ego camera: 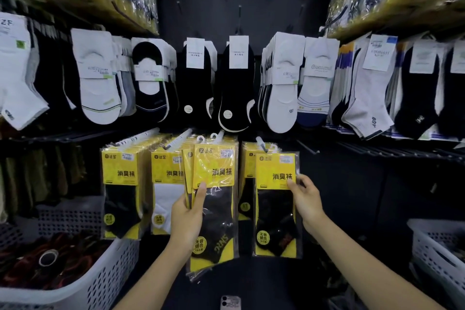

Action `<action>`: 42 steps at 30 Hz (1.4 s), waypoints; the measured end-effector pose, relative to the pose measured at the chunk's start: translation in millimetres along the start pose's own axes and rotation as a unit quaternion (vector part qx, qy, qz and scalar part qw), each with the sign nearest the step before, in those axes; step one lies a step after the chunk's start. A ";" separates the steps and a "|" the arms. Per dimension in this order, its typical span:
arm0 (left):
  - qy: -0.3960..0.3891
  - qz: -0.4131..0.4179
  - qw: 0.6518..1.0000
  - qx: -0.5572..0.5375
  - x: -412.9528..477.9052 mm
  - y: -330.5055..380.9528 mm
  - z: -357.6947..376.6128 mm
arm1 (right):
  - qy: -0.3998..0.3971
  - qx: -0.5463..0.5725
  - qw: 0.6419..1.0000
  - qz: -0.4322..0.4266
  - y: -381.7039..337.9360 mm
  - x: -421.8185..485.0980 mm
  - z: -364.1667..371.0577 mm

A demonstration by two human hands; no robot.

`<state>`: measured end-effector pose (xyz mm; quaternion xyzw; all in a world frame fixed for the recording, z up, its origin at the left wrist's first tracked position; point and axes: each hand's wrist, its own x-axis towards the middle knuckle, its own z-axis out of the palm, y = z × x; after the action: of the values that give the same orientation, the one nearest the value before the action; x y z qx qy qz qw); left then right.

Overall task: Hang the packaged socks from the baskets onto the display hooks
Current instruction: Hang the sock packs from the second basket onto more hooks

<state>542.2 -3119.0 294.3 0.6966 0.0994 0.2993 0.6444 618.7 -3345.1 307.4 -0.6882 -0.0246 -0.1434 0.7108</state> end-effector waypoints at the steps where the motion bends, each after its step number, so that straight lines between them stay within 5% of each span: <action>1: 0.000 0.001 1.000 -0.003 -0.1 1.4 0.3 | -0.010 -0.012 1.000 -0.005 -0.9 4.3 5.6; 5: -0.001 -0.013 1.000 -0.007 2.1 -5.0 3.0 | -0.006 -0.023 0.999 0.045 9.6 20.6 26.4; 14: -0.012 -0.023 0.999 -0.034 -4.0 -10.9 -4.0 | 0.134 0.000 0.973 0.186 44.0 29.0 18.8; 22: -0.059 -0.033 0.996 -0.052 -15.6 -18.1 17.1 | -0.141 0.037 0.987 0.061 1.4 -32.6 32.9; 30: -0.059 -0.059 0.996 -0.029 -24.0 -14.2 25.0 | -0.051 0.037 0.997 0.049 15.7 -56.9 17.2; 42: -0.002 0.040 0.999 0.019 17.7 -8.5 -6.3 | 0.039 0.005 0.999 -0.021 -7.2 -3.3 -1.4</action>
<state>555.0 -3103.2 291.2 0.7127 0.0758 0.3221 0.6185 613.7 -3346.0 313.5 -0.6778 -0.0119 -0.1853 0.7115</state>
